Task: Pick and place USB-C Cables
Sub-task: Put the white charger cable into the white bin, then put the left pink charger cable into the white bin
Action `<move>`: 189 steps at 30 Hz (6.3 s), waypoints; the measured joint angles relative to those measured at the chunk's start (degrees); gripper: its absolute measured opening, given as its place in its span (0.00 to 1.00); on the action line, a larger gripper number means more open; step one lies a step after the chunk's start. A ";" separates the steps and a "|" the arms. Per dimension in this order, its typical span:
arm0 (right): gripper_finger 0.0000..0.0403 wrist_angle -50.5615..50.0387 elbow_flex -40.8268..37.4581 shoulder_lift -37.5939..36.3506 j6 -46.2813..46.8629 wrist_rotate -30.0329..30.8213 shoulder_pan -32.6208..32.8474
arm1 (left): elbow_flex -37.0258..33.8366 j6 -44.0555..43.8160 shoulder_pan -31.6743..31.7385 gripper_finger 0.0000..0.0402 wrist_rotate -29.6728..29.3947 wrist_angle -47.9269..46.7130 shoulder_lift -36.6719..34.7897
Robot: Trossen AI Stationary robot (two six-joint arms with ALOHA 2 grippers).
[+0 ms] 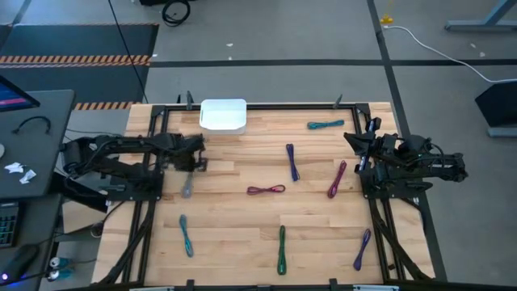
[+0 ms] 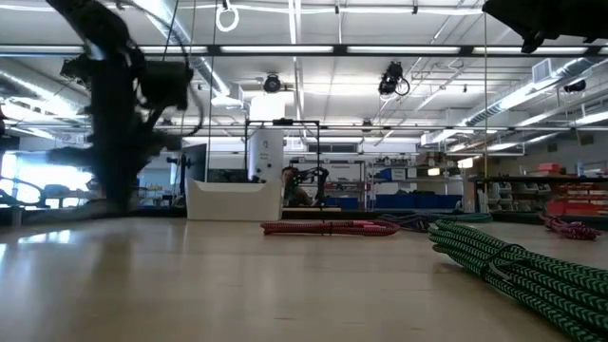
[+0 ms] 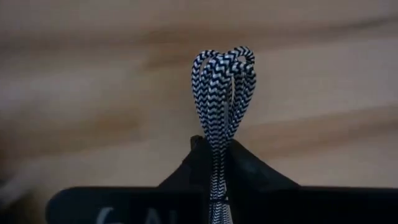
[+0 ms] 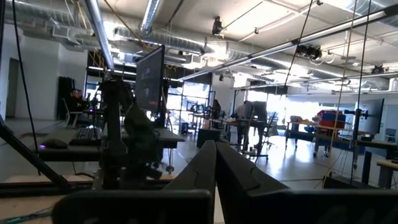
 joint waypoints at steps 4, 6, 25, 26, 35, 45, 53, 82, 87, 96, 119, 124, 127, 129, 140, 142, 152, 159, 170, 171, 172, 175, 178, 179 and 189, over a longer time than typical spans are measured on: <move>0.03 -0.02 -0.01 0.01 0.00 0.00 -0.01 | 11.04 13.45 -0.19 0.08 4.14 5.86 -0.44; 0.03 0.00 0.00 0.00 0.01 -0.01 -0.01 | 17.80 24.08 -0.08 0.07 3.91 10.97 -0.37; 0.03 0.00 -0.01 0.02 0.01 -0.01 -0.01 | 86.05 98.06 13.89 0.06 -0.91 -27.36 41.99; 0.03 0.00 0.00 0.02 0.00 0.00 0.00 | 86.10 97.81 14.62 0.06 -0.91 -27.87 43.49; 0.03 0.00 -0.02 0.02 0.02 0.00 -0.02 | 79.41 102.56 18.10 0.10 -1.76 -31.32 50.02; 0.03 0.00 0.00 0.00 0.00 -0.02 0.00 | 66.30 104.43 18.10 0.11 -5.17 -16.98 49.92; 0.03 0.00 0.00 0.02 0.02 -0.02 0.00 | 60.52 104.74 17.83 0.12 -12.84 -5.75 49.92; 0.03 -0.02 0.00 0.00 0.01 -0.02 0.00 | 65.87 69.71 11.71 0.40 1.82 -16.46 30.27; 0.03 0.00 0.00 0.02 0.00 -0.02 0.00 | 64.18 65.75 7.86 0.35 17.08 -9.75 24.65; 0.03 0.00 0.00 0.02 0.00 -0.02 0.00 | 46.45 48.33 -7.43 0.28 23.13 28.11 21.72; 0.03 0.00 0.00 0.02 0.01 -0.02 -0.02 | 6.14 60.56 -22.02 0.49 2.52 74.23 27.16; 0.03 0.48 0.00 0.04 0.02 -0.02 -0.02 | 9.62 62.17 -22.70 0.58 1.96 78.28 35.39; 0.03 0.52 0.00 0.06 0.00 -0.02 -0.02 | 13.34 61.97 -22.90 0.56 1.12 78.07 39.90; 0.03 0.66 0.00 0.06 0.01 0.02 -0.02 | 15.69 60.53 -22.82 0.53 0.53 77.54 42.47; 0.03 0.94 0.00 0.23 0.02 0.00 -0.02 | 22.58 64.07 -22.83 0.26 -1.28 64.03 45.19; 0.03 1.00 0.00 0.22 0.02 0.00 -0.02 | 22.59 63.76 -22.81 0.23 -1.26 62.49 45.08; 0.03 1.31 0.00 0.23 0.02 -0.01 -0.02 | 22.70 59.85 -22.45 0.23 0.43 61.29 44.64; 0.03 1.49 0.00 0.24 0.02 -0.01 -0.02 | 22.71 58.25 -21.31 0.32 5.38 62.35 39.15; 0.03 1.74 0.00 0.24 0.02 0.00 -0.02 | 22.61 65.63 -22.57 0.55 4.21 53.20 42.03; 0.03 1.85 0.00 0.24 0.02 -0.02 -0.02 | 22.68 65.65 -22.75 0.54 4.26 53.68 42.51; 0.03 1.81 0.00 0.24 0.02 -0.02 -0.01 | 22.70 65.69 -22.78 0.53 4.11 53.76 42.83; 0.03 1.99 0.00 0.24 0.02 -0.02 -0.01 | 22.72 65.55 -22.73 0.43 3.79 54.13 43.49; 0.03 1.95 0.00 0.24 0.02 -0.02 -0.02 | 22.74 65.77 -22.73 0.29 3.88 54.60 43.59; 0.03 1.97 0.00 0.24 0.01 -0.02 -0.02 | 22.74 65.79 -22.75 0.23 3.88 54.73 43.61; 0.03 1.95 0.00 0.24 0.02 -0.02 -0.02 | 22.43 68.59 -20.46 0.07 2.23 52.24 32.34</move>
